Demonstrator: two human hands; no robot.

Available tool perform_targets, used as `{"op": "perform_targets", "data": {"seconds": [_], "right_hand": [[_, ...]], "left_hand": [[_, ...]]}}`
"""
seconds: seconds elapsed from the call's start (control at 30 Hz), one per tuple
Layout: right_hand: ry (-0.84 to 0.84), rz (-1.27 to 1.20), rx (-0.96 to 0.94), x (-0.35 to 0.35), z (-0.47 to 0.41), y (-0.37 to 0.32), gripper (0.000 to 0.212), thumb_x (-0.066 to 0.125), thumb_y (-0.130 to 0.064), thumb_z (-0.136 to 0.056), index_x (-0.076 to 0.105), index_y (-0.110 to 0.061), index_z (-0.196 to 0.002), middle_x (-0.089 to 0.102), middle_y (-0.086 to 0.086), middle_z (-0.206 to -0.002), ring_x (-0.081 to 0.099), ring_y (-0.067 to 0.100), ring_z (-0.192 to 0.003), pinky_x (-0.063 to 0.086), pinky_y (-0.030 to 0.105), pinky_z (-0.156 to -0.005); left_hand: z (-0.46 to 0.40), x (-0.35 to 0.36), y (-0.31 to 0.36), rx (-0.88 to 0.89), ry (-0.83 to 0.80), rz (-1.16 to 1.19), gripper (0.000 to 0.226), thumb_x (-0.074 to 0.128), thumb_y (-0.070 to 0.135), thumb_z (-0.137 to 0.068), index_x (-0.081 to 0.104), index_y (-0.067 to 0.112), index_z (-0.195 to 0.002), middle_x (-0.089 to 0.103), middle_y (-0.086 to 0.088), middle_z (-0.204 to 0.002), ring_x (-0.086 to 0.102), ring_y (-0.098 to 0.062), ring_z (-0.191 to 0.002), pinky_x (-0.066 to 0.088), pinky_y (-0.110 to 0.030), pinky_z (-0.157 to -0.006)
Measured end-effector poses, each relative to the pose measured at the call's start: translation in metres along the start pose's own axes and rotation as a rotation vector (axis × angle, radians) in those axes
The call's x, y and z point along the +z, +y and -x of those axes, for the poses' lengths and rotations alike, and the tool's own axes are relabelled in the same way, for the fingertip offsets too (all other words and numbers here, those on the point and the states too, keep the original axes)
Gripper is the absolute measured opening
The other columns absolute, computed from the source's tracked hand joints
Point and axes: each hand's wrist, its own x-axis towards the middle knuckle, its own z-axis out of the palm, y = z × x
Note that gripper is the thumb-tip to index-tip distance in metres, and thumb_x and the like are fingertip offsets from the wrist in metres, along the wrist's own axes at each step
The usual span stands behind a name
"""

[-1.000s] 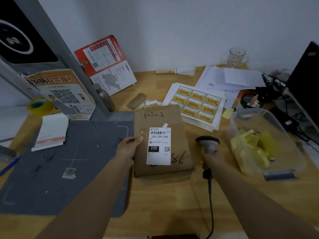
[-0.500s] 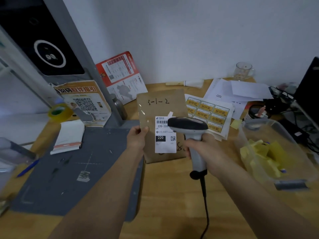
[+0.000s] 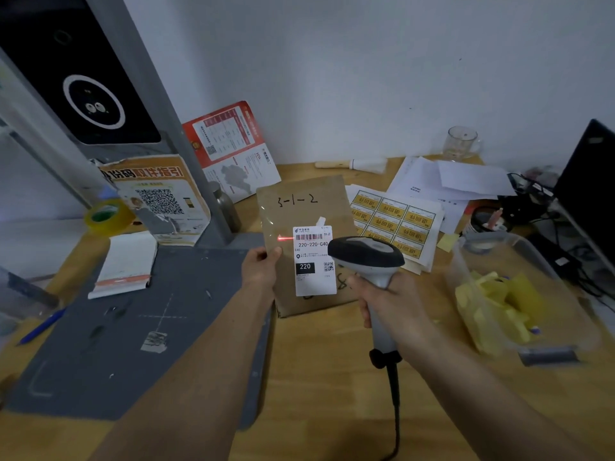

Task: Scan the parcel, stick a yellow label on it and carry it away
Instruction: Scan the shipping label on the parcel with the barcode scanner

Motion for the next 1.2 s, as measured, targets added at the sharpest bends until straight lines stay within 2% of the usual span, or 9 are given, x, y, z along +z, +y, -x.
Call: {"op": "perform_targets", "data": {"seconds": [0.17,0.33,0.47,0.63,0.77,0.83,0.97,1.03,1.2], "right_hand": [[-0.004,0.001,0.010,-0.001,0.000,-0.002,0.031,0.062,-0.015,-0.088,0.056,-0.004,-0.060,0.049,0.008,-0.048,0.045,0.012,-0.037,0.044,0.025,-0.044],[0.018,0.029,0.025,-0.003,-0.004,-0.001,0.028,0.062,-0.018,-0.088,0.058,-0.005,-0.063,0.051,0.008,-0.049,0.047,0.016,-0.041,0.044,0.029,-0.049],[0.132,0.022,0.106,-0.016,-0.023,0.008,0.020,0.060,-0.021,-0.088,0.057,-0.008,-0.074,0.051,0.006,-0.055,0.049,0.018,-0.050,0.044,0.030,-0.055],[0.182,0.086,0.364,-0.038,-0.061,0.034,0.028,0.043,-0.029,-0.095,0.045,-0.013,-0.118,0.050,0.006,-0.090,0.048,0.026,-0.090,0.040,0.036,-0.076],[0.127,0.216,0.471,-0.050,-0.079,0.062,0.022,0.041,-0.014,-0.095,0.052,-0.004,-0.112,0.053,0.013,-0.090,0.049,0.025,-0.076,0.041,0.036,-0.067],[0.118,0.258,0.506,-0.054,-0.081,0.070,0.024,0.041,-0.011,-0.097,0.048,-0.002,-0.118,0.052,0.014,-0.099,0.048,0.026,-0.083,0.036,0.034,-0.069],[0.208,0.291,0.466,-0.058,-0.081,0.080,0.050,0.060,-0.019,-0.086,0.045,0.001,-0.130,0.054,0.020,-0.128,0.053,0.038,-0.113,0.045,0.041,-0.090],[0.176,0.276,0.530,-0.057,-0.083,0.087,0.046,0.053,-0.016,-0.091,0.042,0.004,-0.131,0.048,0.025,-0.134,0.046,0.041,-0.122,0.038,0.046,-0.101],[0.138,0.339,0.617,-0.061,-0.087,0.105,0.049,0.049,-0.014,-0.095,0.030,0.004,-0.136,0.041,0.018,-0.137,0.041,0.037,-0.127,0.033,0.040,-0.104]], "left_hand": [[0.001,0.001,0.002,-0.002,0.000,0.004,0.012,0.063,0.019,-0.089,0.057,0.012,-0.097,0.063,-0.006,-0.096,0.056,-0.015,-0.071,0.046,-0.028,-0.060],[0.003,-0.001,0.003,-0.023,-0.015,0.009,0.011,0.062,0.018,-0.090,0.057,0.010,-0.096,0.062,-0.006,-0.095,0.054,-0.012,-0.067,0.043,-0.025,-0.055],[0.002,-0.009,0.006,-0.056,-0.084,-0.035,0.018,0.063,0.021,-0.090,0.060,0.006,-0.099,0.063,-0.010,-0.098,0.060,-0.020,-0.078,0.052,-0.032,-0.067],[0.010,-0.022,0.003,-0.165,-0.249,-0.168,0.037,0.068,0.022,-0.086,0.062,-0.005,-0.110,0.067,-0.015,-0.108,0.065,-0.031,-0.094,0.055,-0.040,-0.075],[0.024,-0.021,-0.009,-0.223,-0.346,-0.277,0.033,0.067,0.021,-0.087,0.062,-0.004,-0.108,0.068,-0.017,-0.104,0.067,-0.028,-0.086,0.055,-0.034,-0.066],[0.029,-0.020,-0.015,-0.244,-0.358,-0.296,0.034,0.066,0.019,-0.087,0.061,-0.005,-0.111,0.069,-0.015,-0.100,0.067,-0.027,-0.083,0.055,-0.032,-0.064],[0.032,-0.022,-0.025,-0.225,-0.243,-0.359,0.028,0.076,0.016,-0.078,0.066,-0.003,-0.097,0.071,-0.020,-0.101,0.069,-0.032,-0.086,0.058,-0.042,-0.079],[0.032,-0.020,-0.026,-0.171,-0.131,-0.408,0.025,0.082,0.015,-0.070,0.068,0.000,-0.084,0.072,-0.019,-0.092,0.071,-0.032,-0.084,0.059,-0.045,-0.082],[0.041,-0.007,-0.016,0.081,0.138,-0.557,0.015,0.079,0.016,-0.072,0.065,0.016,-0.068,0.071,-0.008,-0.077,0.068,-0.023,-0.077,0.057,-0.040,-0.083]]}}
